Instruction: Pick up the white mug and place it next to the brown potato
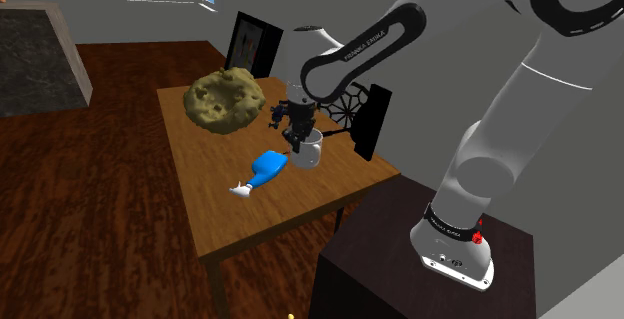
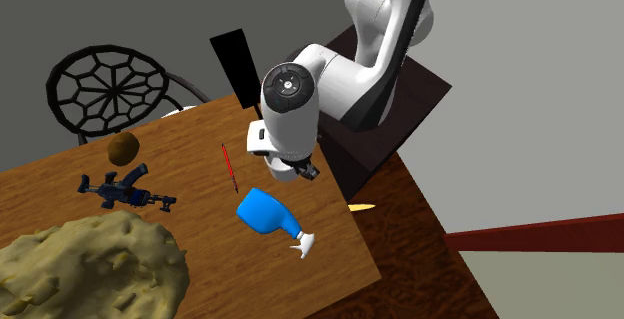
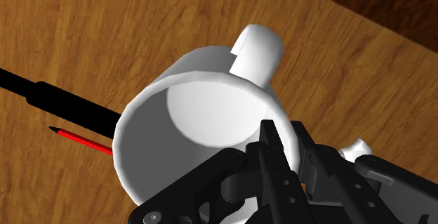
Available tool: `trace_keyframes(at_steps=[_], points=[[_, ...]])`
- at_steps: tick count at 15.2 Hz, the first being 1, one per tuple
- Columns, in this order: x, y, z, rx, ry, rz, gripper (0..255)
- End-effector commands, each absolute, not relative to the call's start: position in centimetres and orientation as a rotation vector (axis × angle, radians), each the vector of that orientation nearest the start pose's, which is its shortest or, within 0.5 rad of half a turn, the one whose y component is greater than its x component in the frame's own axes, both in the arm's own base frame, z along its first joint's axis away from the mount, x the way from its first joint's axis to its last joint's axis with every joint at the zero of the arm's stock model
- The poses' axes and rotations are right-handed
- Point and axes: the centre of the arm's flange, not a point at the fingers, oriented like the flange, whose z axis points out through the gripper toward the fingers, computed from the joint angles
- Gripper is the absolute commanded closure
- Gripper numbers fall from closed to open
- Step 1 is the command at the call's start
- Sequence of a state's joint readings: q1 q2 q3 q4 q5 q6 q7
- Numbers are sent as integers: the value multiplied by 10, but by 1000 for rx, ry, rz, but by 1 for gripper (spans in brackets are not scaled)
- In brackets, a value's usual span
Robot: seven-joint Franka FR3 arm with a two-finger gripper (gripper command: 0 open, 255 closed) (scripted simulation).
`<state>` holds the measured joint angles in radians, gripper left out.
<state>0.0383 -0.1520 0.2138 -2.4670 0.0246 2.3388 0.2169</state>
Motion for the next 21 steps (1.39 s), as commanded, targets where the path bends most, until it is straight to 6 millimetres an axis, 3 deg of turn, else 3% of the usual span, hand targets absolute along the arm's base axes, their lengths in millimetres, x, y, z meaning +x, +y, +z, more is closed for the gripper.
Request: trace_keyframes(at_steps=[1,15,21], points=[[448,115,362,-3150,-26,-36,255],[448,115,435,-3150,-26,-36,255],[494,51,435,-3150,-26,-36,255]])
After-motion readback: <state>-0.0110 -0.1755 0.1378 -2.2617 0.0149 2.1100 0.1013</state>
